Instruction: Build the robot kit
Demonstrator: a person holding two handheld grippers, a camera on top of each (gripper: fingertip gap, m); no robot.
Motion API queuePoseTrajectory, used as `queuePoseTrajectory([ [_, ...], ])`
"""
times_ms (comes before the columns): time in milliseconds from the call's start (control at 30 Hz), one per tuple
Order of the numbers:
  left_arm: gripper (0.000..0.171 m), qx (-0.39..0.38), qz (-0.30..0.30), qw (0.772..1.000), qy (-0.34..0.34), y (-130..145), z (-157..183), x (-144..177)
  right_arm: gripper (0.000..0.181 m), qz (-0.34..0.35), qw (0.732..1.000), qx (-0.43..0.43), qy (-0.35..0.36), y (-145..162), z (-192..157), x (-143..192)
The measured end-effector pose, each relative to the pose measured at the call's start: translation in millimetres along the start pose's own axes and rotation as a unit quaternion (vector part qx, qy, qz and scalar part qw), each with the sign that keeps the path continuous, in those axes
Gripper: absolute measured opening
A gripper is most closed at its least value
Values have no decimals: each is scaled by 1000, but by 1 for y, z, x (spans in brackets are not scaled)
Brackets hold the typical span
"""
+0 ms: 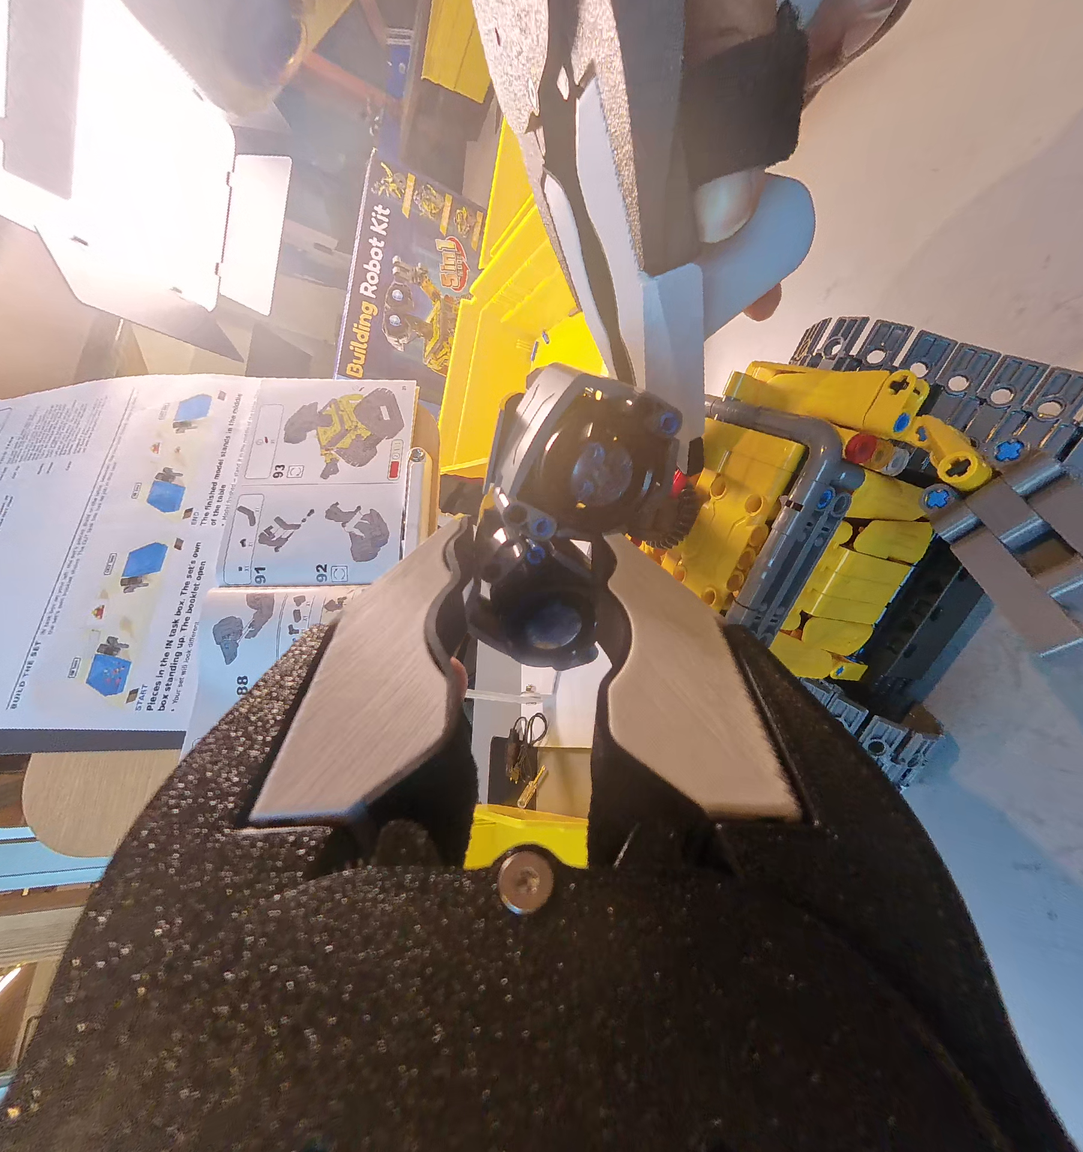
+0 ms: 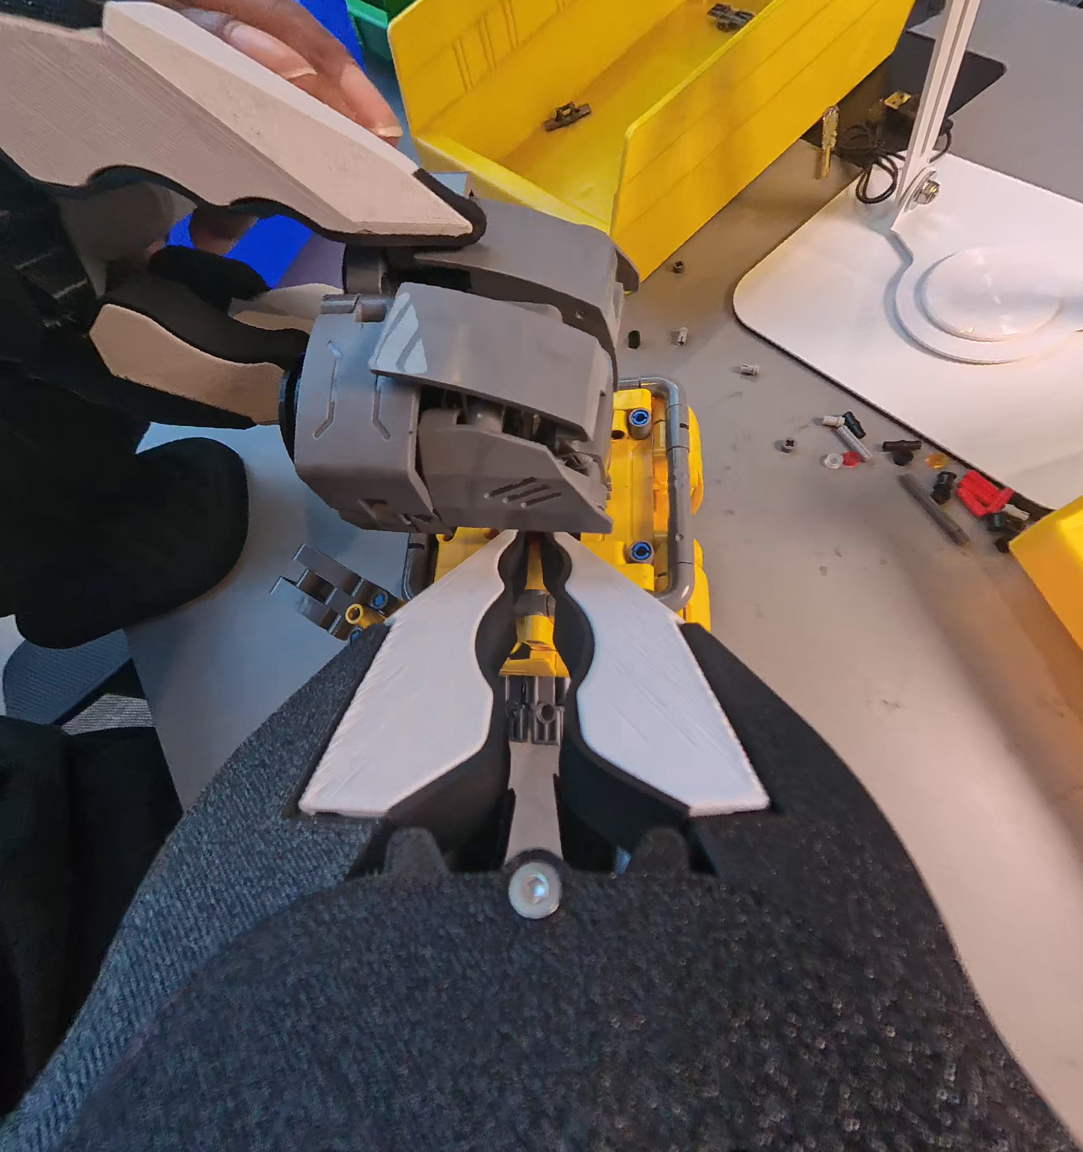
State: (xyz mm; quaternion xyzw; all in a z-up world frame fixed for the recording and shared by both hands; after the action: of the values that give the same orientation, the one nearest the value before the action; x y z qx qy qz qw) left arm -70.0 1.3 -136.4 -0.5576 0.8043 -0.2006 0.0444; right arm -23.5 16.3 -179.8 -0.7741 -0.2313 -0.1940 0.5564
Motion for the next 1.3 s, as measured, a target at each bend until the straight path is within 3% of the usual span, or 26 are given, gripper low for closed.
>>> queuePoseTrajectory([
  [500, 34, 26, 59, 998, -3, -1, 0, 3, 3, 89, 978, -158, -105, -1, 5, 1],
  [867, 33, 122, 150, 981, -11, 2, -1, 5, 3, 133, 962, -204, -122, -2, 6, 1],
  [1300, 31, 205, 176, 963, 10, 10, -4, 5, 2, 148, 959, -212, -114, -6, 11, -2],
])
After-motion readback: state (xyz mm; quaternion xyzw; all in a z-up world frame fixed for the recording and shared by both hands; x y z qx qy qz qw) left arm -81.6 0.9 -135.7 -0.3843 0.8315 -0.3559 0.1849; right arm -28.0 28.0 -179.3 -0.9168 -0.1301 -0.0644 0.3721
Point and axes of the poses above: each gripper's, where its closed fingertips meet, x back along the fingers, y out of its underside, z = x × y across the jaws, the point moved 2 cm from there along x, back along the fingers, and after that the axes turned 9 degrees about -y, right-handed, at the moved point
